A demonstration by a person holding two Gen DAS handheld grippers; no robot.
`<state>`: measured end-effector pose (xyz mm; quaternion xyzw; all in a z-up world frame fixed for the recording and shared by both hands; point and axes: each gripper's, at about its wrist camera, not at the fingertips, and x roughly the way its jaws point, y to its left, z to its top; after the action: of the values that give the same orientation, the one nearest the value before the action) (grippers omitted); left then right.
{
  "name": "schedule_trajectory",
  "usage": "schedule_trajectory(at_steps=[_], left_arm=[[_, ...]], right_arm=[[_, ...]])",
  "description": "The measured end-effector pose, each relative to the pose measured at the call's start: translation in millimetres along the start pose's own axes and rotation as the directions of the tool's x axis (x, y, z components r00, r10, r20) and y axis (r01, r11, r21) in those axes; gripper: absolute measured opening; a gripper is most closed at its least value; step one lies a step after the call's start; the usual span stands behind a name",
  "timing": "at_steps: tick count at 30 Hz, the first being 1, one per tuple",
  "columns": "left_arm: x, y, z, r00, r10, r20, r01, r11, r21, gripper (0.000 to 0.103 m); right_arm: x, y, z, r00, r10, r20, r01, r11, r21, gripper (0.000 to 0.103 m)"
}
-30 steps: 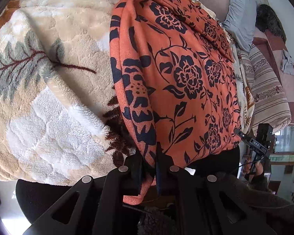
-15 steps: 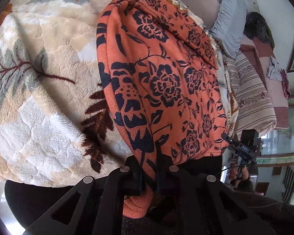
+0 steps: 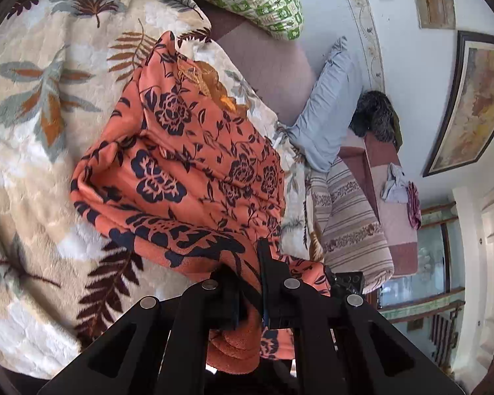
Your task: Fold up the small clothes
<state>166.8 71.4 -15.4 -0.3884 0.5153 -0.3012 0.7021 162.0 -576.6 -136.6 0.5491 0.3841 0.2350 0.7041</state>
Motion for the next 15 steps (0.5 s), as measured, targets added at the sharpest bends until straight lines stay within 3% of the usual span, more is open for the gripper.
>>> schedule_trajectory(at_steps=[7,15], left_arm=[[40.8,13.6,68.7,0.997,0.021,0.077,-0.015,0.997,-0.08,0.007],[98.9,51.6,146.5,0.986,0.129,0.105,-0.106,0.974,-0.203,0.007]], right_arm=[[32.0,-5.1,67.7,0.996,0.037,0.076,-0.04,0.999,0.037,0.008],[86.7,-45.7,136.2,0.991,-0.081,0.11,0.066,0.989,0.132,0.009]])
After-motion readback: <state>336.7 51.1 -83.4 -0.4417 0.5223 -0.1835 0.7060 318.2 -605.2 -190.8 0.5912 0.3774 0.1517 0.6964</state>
